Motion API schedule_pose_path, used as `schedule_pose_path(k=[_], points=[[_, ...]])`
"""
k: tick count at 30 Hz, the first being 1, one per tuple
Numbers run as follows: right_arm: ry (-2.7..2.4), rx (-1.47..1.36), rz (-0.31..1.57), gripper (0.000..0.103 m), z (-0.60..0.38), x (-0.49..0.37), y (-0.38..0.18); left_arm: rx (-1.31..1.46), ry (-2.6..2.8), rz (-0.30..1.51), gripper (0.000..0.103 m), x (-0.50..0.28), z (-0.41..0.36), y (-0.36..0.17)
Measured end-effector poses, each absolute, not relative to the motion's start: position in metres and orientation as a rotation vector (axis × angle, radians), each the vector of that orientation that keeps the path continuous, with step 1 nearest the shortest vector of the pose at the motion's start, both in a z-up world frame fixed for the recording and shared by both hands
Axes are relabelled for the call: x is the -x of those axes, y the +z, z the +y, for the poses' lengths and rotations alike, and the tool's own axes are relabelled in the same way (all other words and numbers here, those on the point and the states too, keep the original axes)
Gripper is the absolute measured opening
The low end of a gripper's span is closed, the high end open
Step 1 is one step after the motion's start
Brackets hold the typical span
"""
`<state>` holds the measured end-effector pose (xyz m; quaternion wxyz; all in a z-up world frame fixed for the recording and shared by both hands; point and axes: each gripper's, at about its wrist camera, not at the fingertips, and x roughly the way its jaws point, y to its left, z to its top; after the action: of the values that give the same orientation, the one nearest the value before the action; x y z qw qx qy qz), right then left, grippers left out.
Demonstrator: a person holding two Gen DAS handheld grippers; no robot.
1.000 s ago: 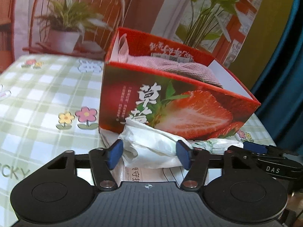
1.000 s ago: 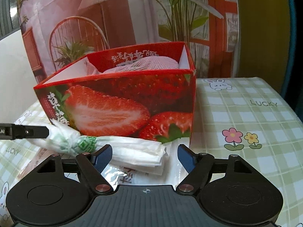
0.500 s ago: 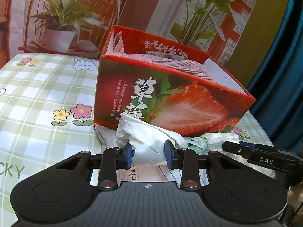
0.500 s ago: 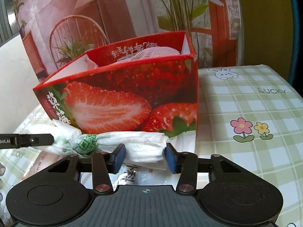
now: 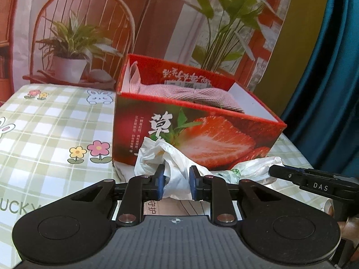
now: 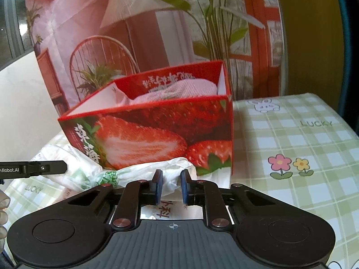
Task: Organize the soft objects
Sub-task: 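Lift the tissue bundle with both grippers and carry it over the box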
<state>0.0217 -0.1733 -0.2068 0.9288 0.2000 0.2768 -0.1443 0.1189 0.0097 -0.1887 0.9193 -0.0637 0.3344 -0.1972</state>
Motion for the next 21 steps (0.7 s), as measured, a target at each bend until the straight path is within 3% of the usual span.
schedule_pose_path(k=[21], points=[[-0.298, -0.311, 0.414, 0.015, -0.170, -0.008, -0.135, 0.065, -0.441, 0.496, 0.023, -0.114, -0.002, -0.115]])
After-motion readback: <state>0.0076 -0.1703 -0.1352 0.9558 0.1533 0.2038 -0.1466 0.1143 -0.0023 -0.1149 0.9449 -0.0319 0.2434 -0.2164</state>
